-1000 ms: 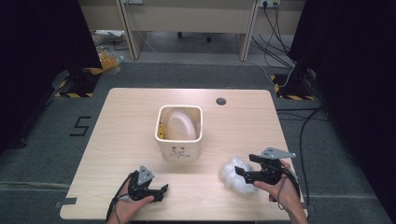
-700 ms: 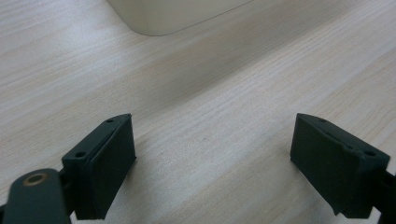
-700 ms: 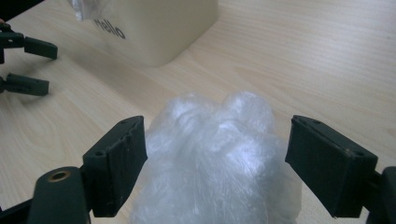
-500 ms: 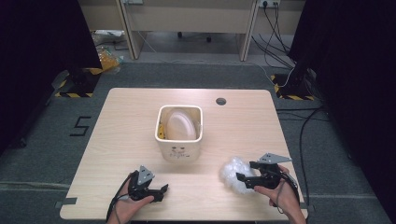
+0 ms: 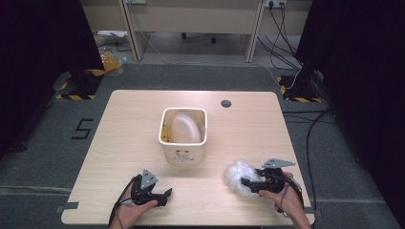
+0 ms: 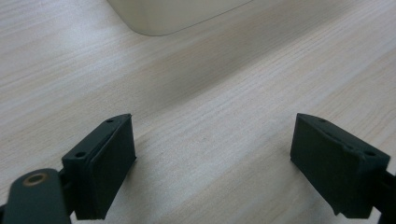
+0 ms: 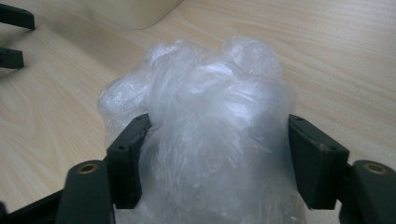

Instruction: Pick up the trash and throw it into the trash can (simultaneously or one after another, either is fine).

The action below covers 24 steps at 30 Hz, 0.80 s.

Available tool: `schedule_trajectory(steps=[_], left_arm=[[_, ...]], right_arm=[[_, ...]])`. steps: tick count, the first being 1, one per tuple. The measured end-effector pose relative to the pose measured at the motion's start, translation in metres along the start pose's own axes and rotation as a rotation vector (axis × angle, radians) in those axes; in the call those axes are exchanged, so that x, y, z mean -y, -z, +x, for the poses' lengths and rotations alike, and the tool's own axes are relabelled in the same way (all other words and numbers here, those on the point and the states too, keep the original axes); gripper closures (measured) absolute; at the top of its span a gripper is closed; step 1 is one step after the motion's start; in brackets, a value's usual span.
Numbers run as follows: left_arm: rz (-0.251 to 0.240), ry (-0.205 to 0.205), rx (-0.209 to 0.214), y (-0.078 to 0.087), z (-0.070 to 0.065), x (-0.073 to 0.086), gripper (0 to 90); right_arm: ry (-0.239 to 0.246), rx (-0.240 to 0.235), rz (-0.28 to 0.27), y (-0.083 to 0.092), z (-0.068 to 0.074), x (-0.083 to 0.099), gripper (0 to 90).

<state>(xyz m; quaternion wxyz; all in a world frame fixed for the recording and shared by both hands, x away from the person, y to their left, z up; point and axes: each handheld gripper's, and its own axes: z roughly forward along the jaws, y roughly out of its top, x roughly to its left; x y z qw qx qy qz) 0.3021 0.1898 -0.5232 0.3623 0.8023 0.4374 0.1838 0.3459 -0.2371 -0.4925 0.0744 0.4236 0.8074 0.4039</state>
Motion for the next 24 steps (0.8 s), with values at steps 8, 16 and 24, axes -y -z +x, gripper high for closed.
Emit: schedule_trajectory(steps=[8,16,24], left_arm=[[0.000,0.000,0.000,0.000,0.000,0.000,13.2],[0.000,0.000,0.000,0.000,0.000,0.000,13.2],[0.000,0.000,0.000,0.000,0.000,0.000,13.2]], right_arm=[[0.022,0.012,-0.006,0.002,0.003,-0.002,42.9],[0.024,0.000,-0.025,0.005,0.006,-0.005,44.1],[0.008,-0.002,-0.075,0.018,0.006,-0.011,43.9]])
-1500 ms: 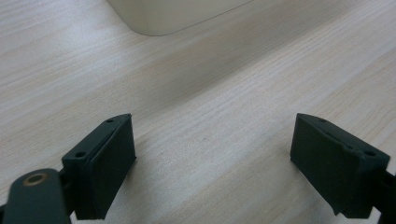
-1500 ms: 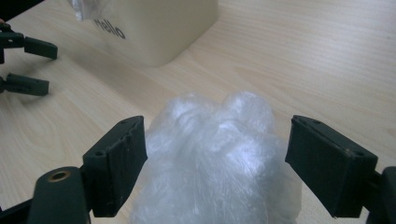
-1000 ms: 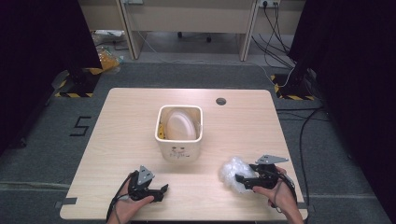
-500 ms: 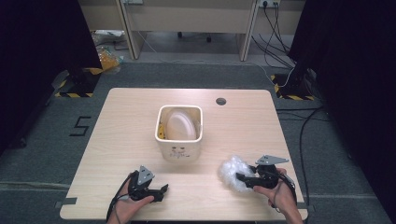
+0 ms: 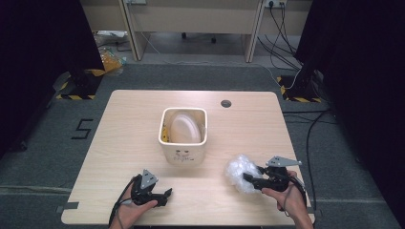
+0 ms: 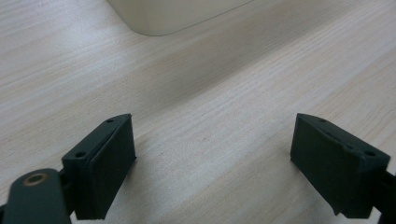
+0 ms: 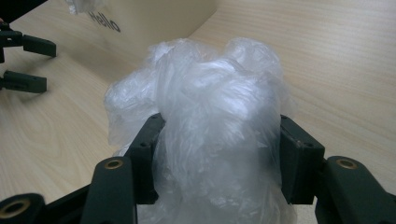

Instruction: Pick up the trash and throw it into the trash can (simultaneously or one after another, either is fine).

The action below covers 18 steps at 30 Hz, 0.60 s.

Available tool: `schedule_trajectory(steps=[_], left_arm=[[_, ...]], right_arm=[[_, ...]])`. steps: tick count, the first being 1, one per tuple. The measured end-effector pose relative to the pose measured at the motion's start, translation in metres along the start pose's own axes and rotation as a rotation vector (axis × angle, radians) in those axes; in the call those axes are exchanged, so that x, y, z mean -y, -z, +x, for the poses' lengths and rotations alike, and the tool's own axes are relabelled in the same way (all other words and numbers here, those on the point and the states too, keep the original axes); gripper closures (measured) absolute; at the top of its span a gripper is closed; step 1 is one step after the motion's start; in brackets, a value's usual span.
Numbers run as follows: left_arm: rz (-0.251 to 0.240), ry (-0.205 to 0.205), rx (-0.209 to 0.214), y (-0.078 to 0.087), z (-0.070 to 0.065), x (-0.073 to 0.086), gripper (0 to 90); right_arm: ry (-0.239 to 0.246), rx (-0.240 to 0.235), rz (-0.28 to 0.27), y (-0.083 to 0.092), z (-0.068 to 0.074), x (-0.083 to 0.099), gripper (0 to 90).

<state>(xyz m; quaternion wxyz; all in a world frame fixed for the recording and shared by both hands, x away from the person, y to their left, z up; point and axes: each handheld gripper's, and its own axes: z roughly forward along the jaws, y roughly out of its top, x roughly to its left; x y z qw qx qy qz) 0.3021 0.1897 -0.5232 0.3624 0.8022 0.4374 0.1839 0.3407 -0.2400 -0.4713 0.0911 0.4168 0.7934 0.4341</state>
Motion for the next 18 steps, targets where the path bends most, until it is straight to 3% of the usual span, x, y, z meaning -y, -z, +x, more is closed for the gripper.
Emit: schedule_trajectory(steps=[18], left_arm=[[0.000,0.000,0.000,0.000,0.000,0.000,13.2]], right_arm=[[0.002,0.002,-0.055,0.015,0.000,-0.011,43.7]])
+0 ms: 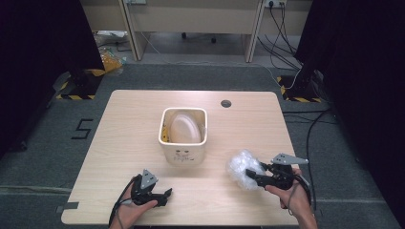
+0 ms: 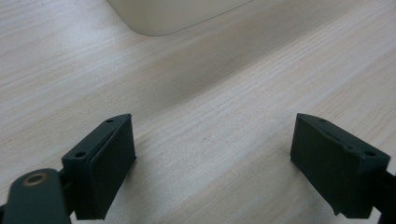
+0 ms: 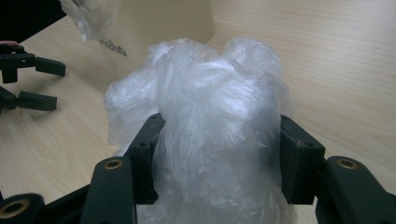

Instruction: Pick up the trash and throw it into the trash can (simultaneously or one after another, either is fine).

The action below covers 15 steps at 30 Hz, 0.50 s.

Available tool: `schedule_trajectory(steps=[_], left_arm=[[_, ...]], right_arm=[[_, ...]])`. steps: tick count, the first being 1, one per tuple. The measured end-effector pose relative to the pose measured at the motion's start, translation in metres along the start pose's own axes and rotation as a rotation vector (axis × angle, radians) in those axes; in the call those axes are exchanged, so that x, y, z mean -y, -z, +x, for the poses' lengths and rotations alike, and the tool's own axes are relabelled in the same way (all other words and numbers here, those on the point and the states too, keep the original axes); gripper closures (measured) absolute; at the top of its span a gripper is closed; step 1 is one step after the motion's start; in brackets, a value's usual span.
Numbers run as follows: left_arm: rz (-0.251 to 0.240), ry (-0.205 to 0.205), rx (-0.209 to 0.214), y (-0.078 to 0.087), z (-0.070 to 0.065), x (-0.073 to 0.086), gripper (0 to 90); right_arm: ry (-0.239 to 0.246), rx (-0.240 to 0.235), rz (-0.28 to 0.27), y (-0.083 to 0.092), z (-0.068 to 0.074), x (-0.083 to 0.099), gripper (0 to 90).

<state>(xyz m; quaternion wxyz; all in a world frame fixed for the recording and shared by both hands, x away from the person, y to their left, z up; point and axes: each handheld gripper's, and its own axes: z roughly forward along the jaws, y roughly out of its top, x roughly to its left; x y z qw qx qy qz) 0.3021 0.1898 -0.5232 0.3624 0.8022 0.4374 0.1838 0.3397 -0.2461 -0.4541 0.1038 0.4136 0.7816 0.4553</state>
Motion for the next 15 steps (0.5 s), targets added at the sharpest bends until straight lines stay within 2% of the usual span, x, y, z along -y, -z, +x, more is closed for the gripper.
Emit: schedule_trajectory(steps=[15], left_arm=[[-0.001,0.001,0.000,0.000,0.000,0.000,13.1]], right_arm=[[0.020,-0.005,-0.043,0.002,0.006,-0.021,43.7]])
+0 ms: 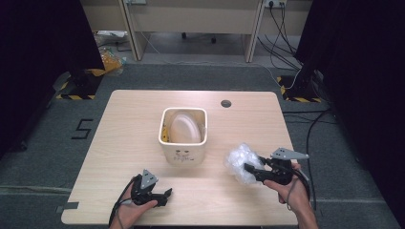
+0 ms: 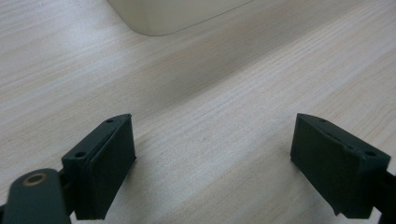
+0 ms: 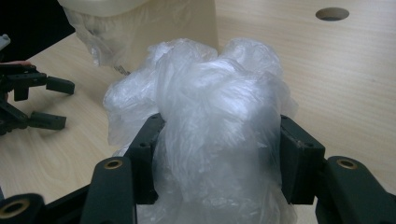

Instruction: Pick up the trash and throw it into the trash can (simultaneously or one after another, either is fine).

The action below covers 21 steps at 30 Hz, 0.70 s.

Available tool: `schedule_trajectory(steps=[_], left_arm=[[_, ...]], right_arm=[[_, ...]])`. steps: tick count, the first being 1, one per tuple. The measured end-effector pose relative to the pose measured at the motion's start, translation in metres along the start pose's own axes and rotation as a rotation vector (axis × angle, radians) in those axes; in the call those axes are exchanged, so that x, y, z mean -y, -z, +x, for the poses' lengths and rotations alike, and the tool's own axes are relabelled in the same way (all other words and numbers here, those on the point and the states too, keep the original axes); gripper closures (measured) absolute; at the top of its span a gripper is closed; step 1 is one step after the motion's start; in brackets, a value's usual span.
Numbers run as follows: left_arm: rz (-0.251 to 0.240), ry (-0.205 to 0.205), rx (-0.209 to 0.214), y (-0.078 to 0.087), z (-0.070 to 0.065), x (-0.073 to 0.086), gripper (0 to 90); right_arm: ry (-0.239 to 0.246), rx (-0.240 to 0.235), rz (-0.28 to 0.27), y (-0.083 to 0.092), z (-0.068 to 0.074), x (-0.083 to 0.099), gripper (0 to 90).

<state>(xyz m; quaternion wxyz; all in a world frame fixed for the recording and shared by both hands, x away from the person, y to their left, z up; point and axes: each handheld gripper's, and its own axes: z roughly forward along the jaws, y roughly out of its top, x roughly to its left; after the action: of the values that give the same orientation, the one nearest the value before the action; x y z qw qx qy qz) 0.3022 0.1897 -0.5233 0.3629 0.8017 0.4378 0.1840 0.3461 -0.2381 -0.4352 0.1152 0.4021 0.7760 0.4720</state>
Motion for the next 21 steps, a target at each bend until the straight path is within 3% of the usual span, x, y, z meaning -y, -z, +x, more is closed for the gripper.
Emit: schedule_trajectory(steps=[21], left_arm=[[0.002,-0.002,-0.001,0.000,0.000,0.000,13.0]], right_arm=[[0.029,0.002,-0.057,0.003,0.002,-0.037,43.8]])
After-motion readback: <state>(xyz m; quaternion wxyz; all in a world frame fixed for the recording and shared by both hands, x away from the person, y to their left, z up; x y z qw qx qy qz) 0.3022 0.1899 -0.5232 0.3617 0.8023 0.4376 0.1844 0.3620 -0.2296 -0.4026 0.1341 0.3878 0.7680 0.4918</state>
